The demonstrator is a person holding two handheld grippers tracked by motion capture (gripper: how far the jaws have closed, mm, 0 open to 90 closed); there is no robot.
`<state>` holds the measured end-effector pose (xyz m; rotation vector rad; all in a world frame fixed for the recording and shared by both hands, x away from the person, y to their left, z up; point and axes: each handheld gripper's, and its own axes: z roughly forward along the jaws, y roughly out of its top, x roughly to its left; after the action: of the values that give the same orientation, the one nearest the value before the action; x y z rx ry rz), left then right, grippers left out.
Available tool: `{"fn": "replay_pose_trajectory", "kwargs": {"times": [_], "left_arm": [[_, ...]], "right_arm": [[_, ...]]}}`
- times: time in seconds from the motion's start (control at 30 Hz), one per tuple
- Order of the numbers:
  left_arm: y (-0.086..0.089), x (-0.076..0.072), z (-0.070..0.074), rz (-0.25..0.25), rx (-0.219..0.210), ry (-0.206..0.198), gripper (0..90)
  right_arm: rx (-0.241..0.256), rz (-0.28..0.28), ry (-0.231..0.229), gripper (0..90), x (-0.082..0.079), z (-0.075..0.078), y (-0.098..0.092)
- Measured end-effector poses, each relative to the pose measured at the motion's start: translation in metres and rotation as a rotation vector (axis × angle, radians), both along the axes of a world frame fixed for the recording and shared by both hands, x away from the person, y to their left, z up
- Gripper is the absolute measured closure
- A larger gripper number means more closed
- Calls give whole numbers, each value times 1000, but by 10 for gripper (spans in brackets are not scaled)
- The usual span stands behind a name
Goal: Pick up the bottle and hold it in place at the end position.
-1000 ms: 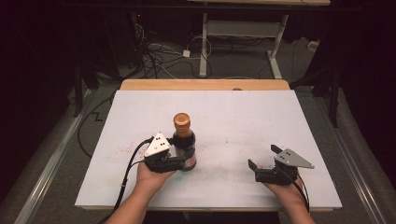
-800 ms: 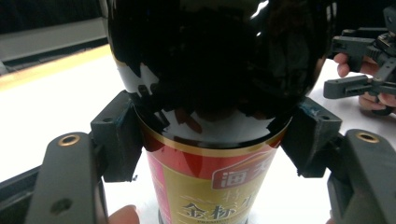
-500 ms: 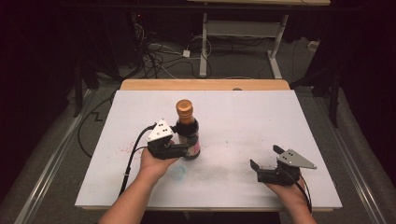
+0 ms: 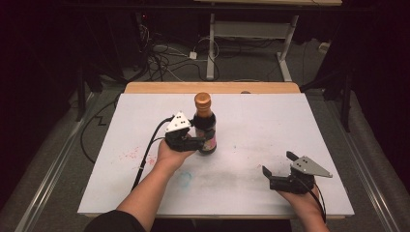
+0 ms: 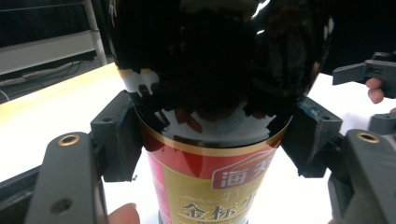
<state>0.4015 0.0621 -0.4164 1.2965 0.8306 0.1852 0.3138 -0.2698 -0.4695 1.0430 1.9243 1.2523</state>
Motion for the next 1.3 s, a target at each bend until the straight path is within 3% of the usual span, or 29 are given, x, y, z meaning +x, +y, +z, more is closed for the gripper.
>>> {"fn": "replay_pose_trajectory", "kwargs": {"times": [0.1, 0.13, 0.27, 0.53, 0.63, 0.67, 0.7, 0.87, 0.9, 0.93, 0.97, 1.03, 1.07, 1.2, 1.23, 1.3], "left_arm": [[-4, 6, 0, -7, -3, -3, 289], [-7, 13, 0, -14, 23, -5, 289], [-16, 22, -1, -20, 16, -1, 289], [-25, 29, -11, -42, 90, 2, 288], [-27, 29, -13, -44, 89, 7, 288], [-34, 28, -12, -1, -16, 41, 288], [-26, 29, -15, -43, 107, 9, 288], [-26, 29, -17, -50, 113, 13, 288], [-34, 27, -16, -12, -5, 39, 287], [-34, 27, -16, -10, -13, 37, 287], [-26, 27, -18, -52, 106, 2, 287], [-25, 27, -18, -51, 111, 2, 287], [-33, 25, -17, -17, -1, 27, 287], [-32, 23, -19, -18, -22, 20, 285], [-24, 24, -21, -55, 90, -11, 285], [-24, 23, -22, -52, 87, -13, 285]], "right_arm": [[0, 1, 0, 0, 0, 0, -1], [1, 0, 0, 0, 0, 0, -2], [3, -1, 0, 0, -1, 0, -2], [4, -2, 0, 0, 0, -1, -3], [5, -2, 0, 0, 0, -1, -3], [4, -1, 1, 0, 0, -1, -2], [3, 0, -1, 0, 0, -1, -2], [10, -3, 4, 0, 0, 0, 0], [8, 1, 0, 0, 1, 0, 0], [6, 5, -2, 0, 1, 1, 1], [5, 11, -1, 1, 2, 1, 2], [5, 13, 5, 1, 2, 0, 3], [3, 18, 5, 1, 3, 0, 4], [3, 29, 2, 1, 6, 1, 7], [4, 30, 5, 1, 6, 1, 8], [2, 37, 5, 3, 8, 2, 10]]}}
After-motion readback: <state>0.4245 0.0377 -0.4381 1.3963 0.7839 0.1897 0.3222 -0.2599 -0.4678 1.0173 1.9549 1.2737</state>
